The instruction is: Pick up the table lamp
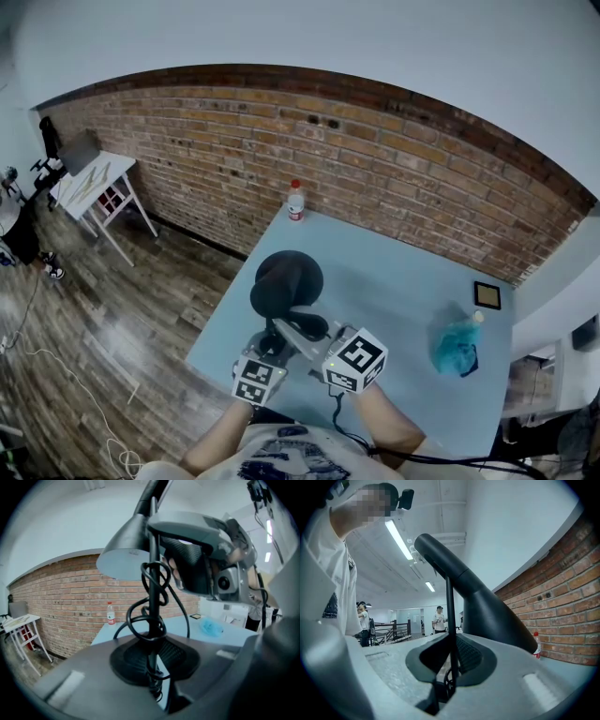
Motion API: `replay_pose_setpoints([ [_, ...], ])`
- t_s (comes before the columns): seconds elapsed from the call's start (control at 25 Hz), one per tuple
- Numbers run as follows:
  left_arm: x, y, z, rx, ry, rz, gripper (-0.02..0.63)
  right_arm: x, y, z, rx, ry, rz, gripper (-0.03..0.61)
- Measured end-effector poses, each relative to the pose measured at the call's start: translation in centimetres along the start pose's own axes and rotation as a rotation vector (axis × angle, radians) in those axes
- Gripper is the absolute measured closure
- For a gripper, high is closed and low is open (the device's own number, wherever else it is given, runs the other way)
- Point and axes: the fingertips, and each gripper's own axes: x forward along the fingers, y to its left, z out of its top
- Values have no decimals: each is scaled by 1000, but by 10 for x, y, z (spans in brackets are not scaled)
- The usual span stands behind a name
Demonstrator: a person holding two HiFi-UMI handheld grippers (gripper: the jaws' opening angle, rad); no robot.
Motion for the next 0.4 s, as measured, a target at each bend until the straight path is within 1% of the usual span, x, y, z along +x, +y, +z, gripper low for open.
replay_pose_setpoints([
  [0.4, 5, -1, 1, -3, 0, 0, 578, -2, -3, -1, -5, 3, 6, 545],
])
